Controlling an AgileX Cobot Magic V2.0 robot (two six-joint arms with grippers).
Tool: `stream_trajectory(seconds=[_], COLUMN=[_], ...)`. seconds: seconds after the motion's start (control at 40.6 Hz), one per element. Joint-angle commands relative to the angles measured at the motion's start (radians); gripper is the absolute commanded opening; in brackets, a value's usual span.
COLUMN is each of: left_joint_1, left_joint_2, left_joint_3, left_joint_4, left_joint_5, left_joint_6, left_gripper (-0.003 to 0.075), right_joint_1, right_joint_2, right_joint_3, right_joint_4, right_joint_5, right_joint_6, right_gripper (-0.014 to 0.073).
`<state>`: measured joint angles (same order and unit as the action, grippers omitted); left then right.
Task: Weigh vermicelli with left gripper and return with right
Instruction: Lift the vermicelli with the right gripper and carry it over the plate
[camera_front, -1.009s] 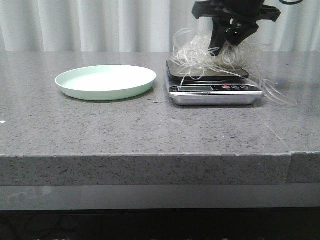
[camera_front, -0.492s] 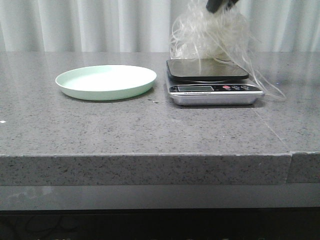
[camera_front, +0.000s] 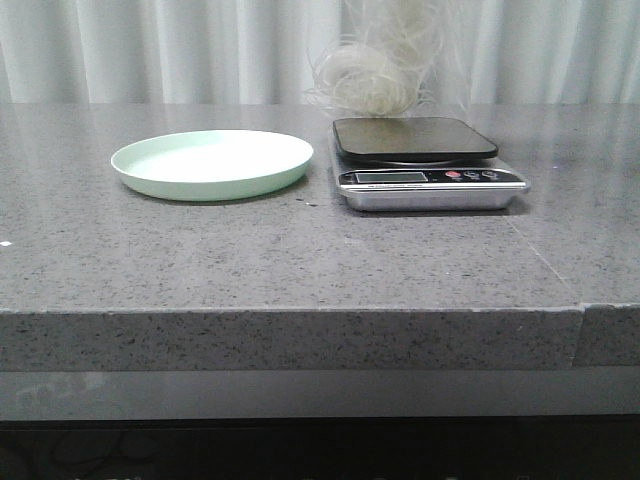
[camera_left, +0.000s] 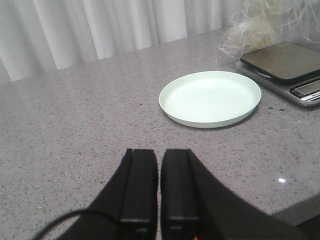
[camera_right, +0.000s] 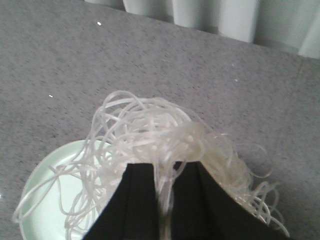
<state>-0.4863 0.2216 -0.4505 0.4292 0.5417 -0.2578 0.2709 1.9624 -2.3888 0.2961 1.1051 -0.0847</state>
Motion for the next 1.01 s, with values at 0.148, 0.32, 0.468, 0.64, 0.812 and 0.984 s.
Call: stream_trajectory(seconds=[0.148,0.32,0.468,0.64,0.812,0.984], left_joint_1=[0.002,0.002,0.002,0.002,0.002,0.002], left_joint_2=[0.013,0.013,0.013,0.013,0.013,0.013], left_joint_3=[-0.026,-0.026,-0.026,-0.026,-0.026,-0.026], left_joint_4=[-0.010,-0.036,-0.040,-0.045,-0.051,-0.077], left_joint_5=[-0.070,-0.070,-0.070,-0.070,-0.070,-0.070], left_joint_6=[-0.010,-0.010,-0.010,-0.010,-0.010,-0.010], left_gripper=[0.0146,0.0146,0.0147,0.0146,0.0147,0.0146], right_joint_1=[0.086,0.174,0.225,0.229,0.229,0.229], right_joint_2=[-0.075,-0.066,-0.046,0.007,0.077,0.145], right_joint_3=[-0.065,-0.064,-0.063,-0.062,-0.062,-0.061], right_joint_4=[0.136,0.138,0.138,0.137,0.129,0.098], right_joint_5=[-0.092,-0.121,-0.137,-0.134,-0.102,-0.032], right_joint_6=[-0.024,-0.024,-0.024,-0.024,-0.024,-0.024], right_gripper=[0.0151,0.0151,0.0151,0.0151,0.0151,0.0151])
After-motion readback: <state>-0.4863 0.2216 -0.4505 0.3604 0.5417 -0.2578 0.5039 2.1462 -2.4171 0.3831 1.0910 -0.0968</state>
